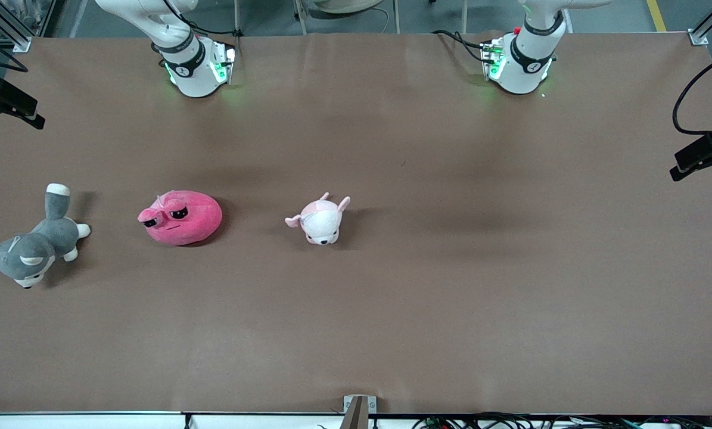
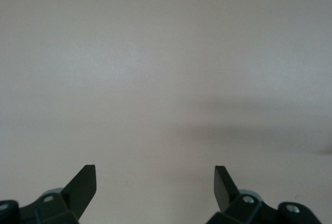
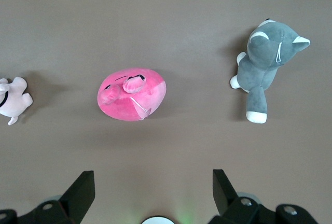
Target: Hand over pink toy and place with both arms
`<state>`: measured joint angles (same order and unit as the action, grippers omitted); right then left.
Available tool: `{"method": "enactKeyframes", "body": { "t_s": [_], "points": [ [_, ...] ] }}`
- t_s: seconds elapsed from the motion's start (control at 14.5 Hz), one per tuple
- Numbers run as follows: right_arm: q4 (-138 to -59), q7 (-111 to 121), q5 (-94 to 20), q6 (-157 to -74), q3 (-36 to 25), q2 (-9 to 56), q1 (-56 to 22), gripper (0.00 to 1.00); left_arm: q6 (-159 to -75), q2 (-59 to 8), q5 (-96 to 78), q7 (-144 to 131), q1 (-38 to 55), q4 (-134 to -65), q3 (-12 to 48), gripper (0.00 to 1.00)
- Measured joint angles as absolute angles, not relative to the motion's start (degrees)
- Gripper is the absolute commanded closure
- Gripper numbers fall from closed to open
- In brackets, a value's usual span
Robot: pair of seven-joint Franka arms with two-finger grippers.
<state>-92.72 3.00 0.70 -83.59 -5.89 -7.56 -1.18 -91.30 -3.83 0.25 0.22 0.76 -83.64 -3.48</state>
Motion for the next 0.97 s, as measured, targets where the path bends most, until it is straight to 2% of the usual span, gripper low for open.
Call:
{"method": "enactKeyframes", "body": {
  "t_s": [0.97],
  "points": [
    [-92.7,3.0,0.7,-83.7,-5.9,-7.6,-1.2,0.00,-91.2,-1.8,0.2,0.2,0.8,-85.3,-3.6,0.00]
  ]
}}
